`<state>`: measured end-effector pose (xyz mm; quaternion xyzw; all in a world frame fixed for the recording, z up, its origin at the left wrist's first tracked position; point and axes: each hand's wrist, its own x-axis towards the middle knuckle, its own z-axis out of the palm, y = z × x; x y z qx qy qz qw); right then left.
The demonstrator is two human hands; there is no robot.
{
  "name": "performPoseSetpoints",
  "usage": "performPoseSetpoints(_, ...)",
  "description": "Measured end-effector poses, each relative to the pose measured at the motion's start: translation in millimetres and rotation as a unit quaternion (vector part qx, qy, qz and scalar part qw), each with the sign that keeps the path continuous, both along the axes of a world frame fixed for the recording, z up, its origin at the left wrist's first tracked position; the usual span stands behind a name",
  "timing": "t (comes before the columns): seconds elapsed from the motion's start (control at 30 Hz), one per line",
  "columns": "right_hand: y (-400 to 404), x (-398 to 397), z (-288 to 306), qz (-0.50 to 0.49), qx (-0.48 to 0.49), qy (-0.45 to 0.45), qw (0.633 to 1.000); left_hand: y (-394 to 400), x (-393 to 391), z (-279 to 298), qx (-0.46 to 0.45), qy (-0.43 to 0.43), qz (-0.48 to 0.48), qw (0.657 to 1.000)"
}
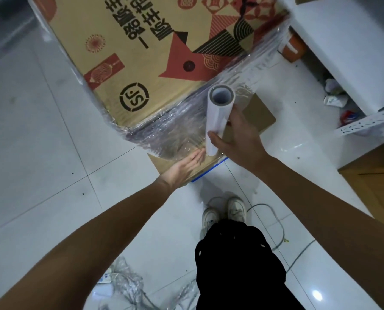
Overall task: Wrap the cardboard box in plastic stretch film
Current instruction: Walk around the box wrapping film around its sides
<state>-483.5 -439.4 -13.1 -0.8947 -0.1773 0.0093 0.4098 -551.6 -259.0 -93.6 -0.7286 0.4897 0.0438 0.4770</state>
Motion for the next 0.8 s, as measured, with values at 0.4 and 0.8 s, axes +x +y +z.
performPoseSetpoints(0.4, -1.2, 2.9, -14.7, 0.008, 0.075, 0.038, 0.996, 29.6, 31.9, -16.6, 0.028, -0.078, -0.001, 0.997)
performPoseSetpoints(0.8, 15.6, -9.5, -21.6, -0.070, 0.111, 0.037, 0.991, 3.1, 5.6, -35.4, 0.071, -0.005, 0.073, 0.995)
